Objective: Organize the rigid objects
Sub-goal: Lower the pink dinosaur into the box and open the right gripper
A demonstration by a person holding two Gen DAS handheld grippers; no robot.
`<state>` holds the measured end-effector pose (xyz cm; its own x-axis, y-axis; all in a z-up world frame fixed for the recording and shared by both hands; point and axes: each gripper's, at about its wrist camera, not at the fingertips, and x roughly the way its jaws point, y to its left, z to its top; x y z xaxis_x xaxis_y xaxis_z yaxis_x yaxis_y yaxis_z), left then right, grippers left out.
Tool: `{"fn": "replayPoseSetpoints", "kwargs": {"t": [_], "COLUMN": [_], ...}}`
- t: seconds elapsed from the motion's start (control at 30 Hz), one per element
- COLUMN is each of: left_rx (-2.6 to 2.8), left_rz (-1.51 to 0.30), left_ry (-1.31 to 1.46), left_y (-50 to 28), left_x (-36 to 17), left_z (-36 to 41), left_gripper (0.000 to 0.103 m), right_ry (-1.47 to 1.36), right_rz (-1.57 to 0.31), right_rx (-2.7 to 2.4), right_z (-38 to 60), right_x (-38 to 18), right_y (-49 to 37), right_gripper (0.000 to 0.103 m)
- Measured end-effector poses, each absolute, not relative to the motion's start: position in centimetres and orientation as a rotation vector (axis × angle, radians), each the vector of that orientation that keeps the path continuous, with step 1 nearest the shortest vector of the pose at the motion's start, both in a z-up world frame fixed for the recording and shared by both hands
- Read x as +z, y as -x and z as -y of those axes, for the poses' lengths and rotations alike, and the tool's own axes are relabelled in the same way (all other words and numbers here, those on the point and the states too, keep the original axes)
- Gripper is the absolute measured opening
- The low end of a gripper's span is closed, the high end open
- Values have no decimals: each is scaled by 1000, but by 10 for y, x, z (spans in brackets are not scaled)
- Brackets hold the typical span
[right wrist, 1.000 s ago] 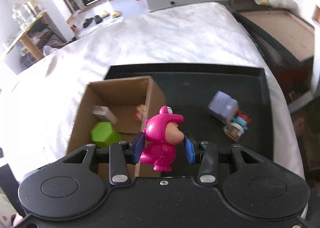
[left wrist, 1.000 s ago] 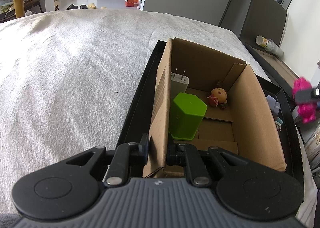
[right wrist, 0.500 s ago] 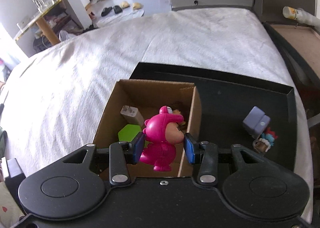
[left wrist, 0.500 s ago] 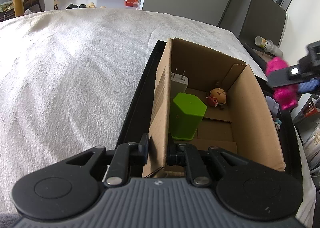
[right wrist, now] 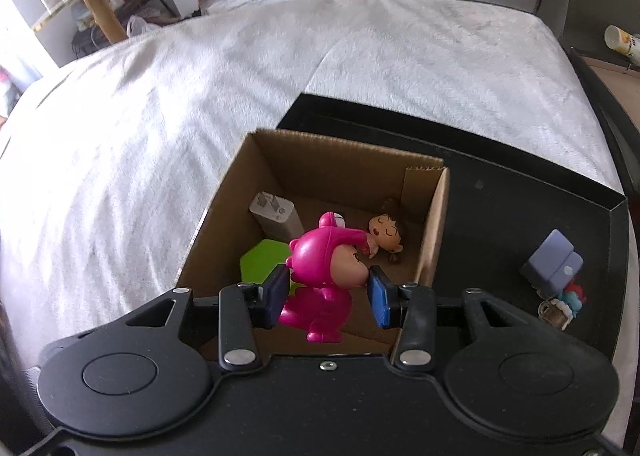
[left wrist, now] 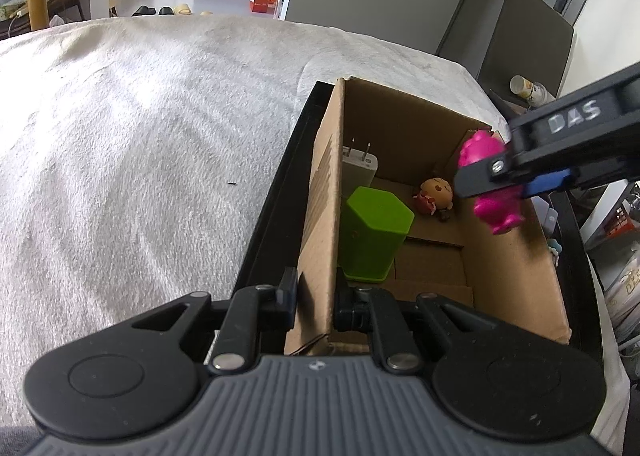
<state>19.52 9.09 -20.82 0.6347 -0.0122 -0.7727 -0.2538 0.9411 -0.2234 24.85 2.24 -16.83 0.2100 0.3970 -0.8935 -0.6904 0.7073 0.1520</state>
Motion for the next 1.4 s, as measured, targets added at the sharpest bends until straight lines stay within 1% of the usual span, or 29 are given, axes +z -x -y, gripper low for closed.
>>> {"fn": "replayPoseSetpoints", "kwargs": {"t": [0.27, 0.4, 0.43, 0.5, 0.6, 1.1, 1.4], "left_rx": [139, 138, 138, 138, 136, 137, 137], "left_rz": [-876, -876, -876, -876, -876, -876, -876], "left_ry": [332, 333, 331, 332, 335, 329, 322], "left_y": [-196, -196, -196, -196, -197, -197, -196], "left_x": [-208, -208, -208, -208, -209, -208, -208], "left_z": [-91, -91, -91, -91, -92, -91, -91], "left_gripper": [14, 14, 14, 14, 14, 14, 14], "right_ry": [340, 342, 342, 321, 296, 268, 266], "right_rz": [-1107, -1085, -1072, -1067, -1070, -1033, -1014], "right_rx": [796, 824, 824, 824, 838, 834, 759], "right_z": [-40, -46, -46, -44, -40, 9, 56], "right_x": [-177, -173, -171, -168, -165, -130, -126], "right_y": [-259, -262, -262, -264, -265, -268, -278], "right_gripper": [42, 44, 45, 51, 55, 55, 55]}}
